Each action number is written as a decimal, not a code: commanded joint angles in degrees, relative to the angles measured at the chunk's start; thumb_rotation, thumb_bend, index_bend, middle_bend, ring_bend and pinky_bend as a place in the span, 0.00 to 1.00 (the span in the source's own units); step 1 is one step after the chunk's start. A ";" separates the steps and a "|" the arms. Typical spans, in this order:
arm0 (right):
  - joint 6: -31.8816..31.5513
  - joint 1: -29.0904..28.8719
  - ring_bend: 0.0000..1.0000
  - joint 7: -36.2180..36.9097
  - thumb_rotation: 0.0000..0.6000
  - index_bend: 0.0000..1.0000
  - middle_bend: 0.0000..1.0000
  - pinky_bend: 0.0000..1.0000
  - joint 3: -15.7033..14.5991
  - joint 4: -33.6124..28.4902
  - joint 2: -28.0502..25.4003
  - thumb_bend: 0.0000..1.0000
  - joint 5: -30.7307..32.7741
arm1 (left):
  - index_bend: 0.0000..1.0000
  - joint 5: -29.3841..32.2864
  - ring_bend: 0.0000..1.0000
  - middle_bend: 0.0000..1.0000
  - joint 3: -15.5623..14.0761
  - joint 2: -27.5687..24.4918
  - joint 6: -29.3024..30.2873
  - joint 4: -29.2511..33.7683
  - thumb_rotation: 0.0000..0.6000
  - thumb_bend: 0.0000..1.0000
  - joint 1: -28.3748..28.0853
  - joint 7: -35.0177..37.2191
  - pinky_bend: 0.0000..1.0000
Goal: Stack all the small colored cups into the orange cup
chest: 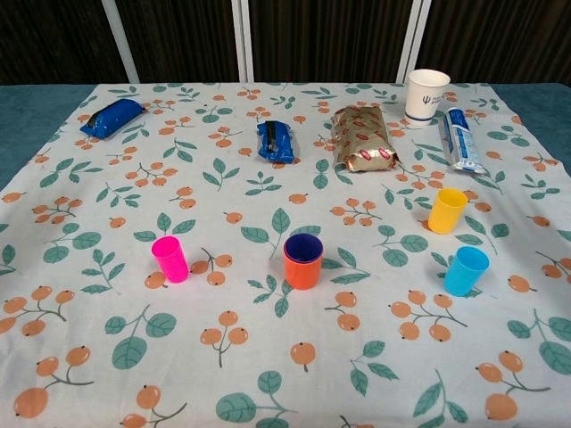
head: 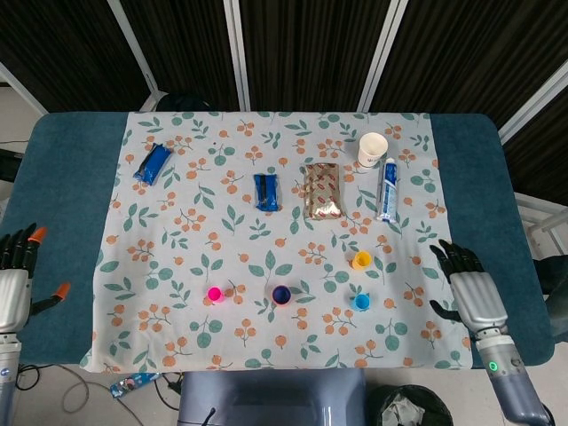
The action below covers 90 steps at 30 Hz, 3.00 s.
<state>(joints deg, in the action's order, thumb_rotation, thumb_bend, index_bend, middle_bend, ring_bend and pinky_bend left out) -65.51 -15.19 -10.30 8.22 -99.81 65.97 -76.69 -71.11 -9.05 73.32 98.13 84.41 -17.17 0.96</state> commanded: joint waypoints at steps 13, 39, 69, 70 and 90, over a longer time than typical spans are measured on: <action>13.96 -18.44 0.00 -15.56 1.00 0.21 0.00 0.09 5.14 4.64 11.16 0.31 23.17 | 0.01 -0.75 0.00 0.00 3.69 -1.01 -1.78 1.39 1.00 0.18 2.48 -1.62 0.00; 11.48 -21.21 0.01 -15.45 1.00 0.37 0.00 0.09 3.56 9.78 16.86 0.37 25.20 | 0.00 -0.49 0.00 0.00 8.82 -2.26 -5.47 2.61 1.00 0.18 5.05 -1.02 0.00; 7.99 -21.33 0.02 -13.59 1.00 0.46 0.00 0.10 3.45 0.79 12.00 0.40 20.99 | 0.00 -1.53 0.00 0.00 12.28 -1.80 -7.77 2.75 1.00 0.18 7.07 -4.12 0.00; 7.38 -21.07 0.02 -13.88 1.00 0.46 0.00 0.10 3.19 -0.81 11.26 0.40 20.25 | 0.00 -1.59 0.00 0.00 12.39 -1.83 -7.76 2.84 1.00 0.18 7.16 -4.14 0.00; -1.54 -19.62 0.02 -26.92 1.00 0.46 0.00 0.11 -1.84 -17.97 12.62 0.40 15.54 | 0.00 -2.71 0.00 0.00 13.36 -1.26 -8.92 2.73 1.00 0.18 7.94 -6.62 0.00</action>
<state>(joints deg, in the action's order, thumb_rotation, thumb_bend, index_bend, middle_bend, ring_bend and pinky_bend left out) -66.97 -34.53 -36.75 6.53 -117.78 77.83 -61.42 -73.79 4.28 72.04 89.22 87.16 -9.26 -5.61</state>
